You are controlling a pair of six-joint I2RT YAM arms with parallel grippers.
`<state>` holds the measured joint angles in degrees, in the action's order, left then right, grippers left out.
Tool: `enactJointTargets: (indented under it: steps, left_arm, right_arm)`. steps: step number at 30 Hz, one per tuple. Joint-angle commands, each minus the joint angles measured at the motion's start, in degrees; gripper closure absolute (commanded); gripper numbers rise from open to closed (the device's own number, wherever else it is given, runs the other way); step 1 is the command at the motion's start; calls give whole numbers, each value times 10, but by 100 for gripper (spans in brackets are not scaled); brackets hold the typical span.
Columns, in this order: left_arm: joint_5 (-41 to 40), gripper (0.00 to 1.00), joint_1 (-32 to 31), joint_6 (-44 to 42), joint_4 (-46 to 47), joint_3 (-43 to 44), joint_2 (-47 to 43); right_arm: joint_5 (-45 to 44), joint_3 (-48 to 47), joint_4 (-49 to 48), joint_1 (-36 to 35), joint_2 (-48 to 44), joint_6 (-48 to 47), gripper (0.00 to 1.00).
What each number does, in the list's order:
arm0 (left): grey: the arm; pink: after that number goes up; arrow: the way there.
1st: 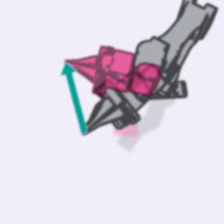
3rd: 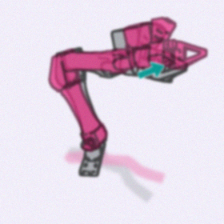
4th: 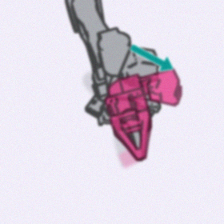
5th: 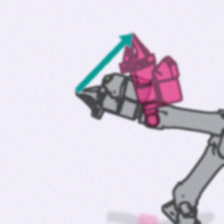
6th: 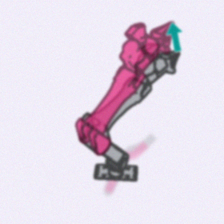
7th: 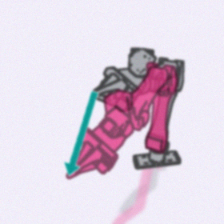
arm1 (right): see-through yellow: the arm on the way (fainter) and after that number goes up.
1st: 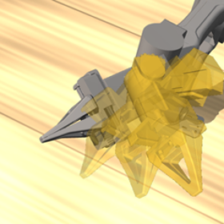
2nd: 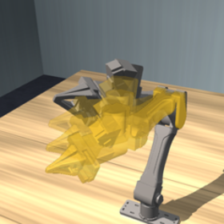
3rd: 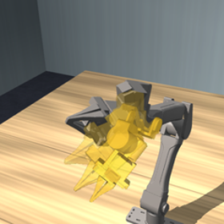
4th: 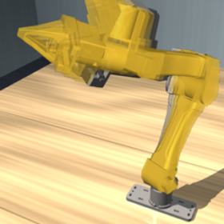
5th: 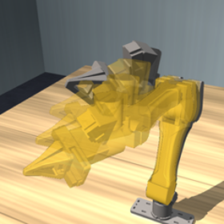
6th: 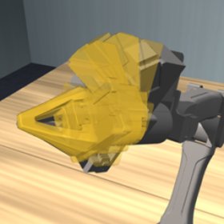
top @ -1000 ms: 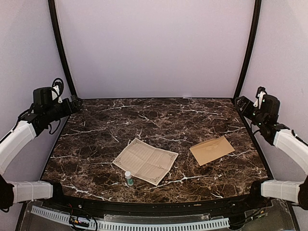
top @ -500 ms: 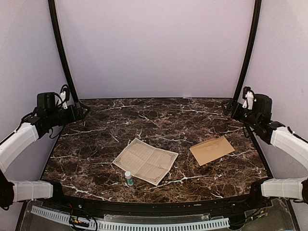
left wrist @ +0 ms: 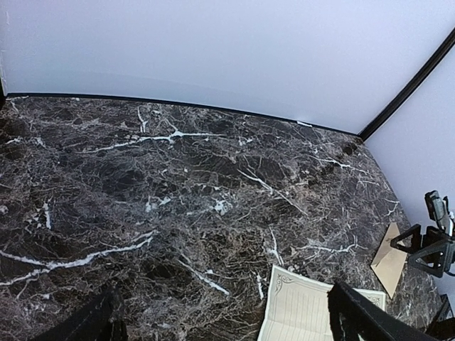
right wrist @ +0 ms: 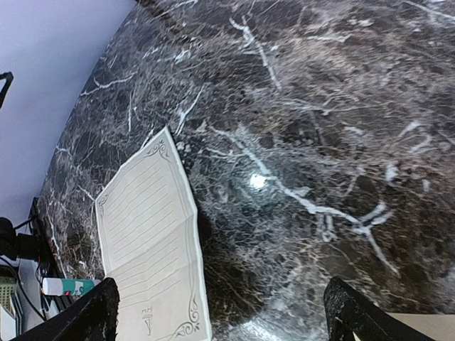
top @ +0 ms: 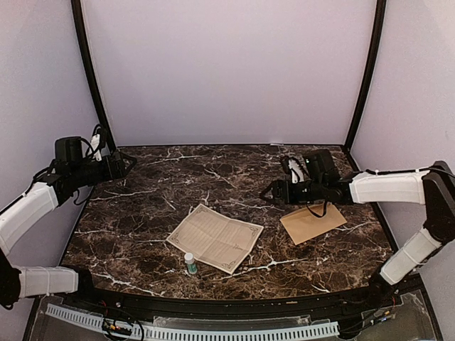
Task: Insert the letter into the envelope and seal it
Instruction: Pick up the letter from the center of the board.
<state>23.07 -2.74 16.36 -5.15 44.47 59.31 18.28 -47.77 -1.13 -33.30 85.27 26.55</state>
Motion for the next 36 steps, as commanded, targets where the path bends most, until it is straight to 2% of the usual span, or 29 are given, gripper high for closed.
enactJointTargets:
  steps: [1, 8, 13, 21, 26, 36]
  left_arm:
    - [-17, 1, 2, -10, 18, -9, -16]
    - [-30, 1, 2, -11, 19, -15, -33]
    - [-31, 1, 2, -12, 20, -16, -34]
    - [-19, 1, 2, -9, 21, -17, -30]
    - [-15, 1, 2, -7, 22, -17, -29]
    - [-19, 1, 2, -9, 21, -18, -32]
  right_arm:
    - [81, -64, 31, -41, 74, -22, 3]
    - [98, -147, 107, -76, 190, -52, 6]
    - [152, -190, 116, -90, 244, -56, 13]
    - [175, -254, 142, -113, 318, -58, 21]
    - [201, -270, 148, -113, 333, -41, 33]
    - [236, -275, 136, -112, 349, 6, 65]
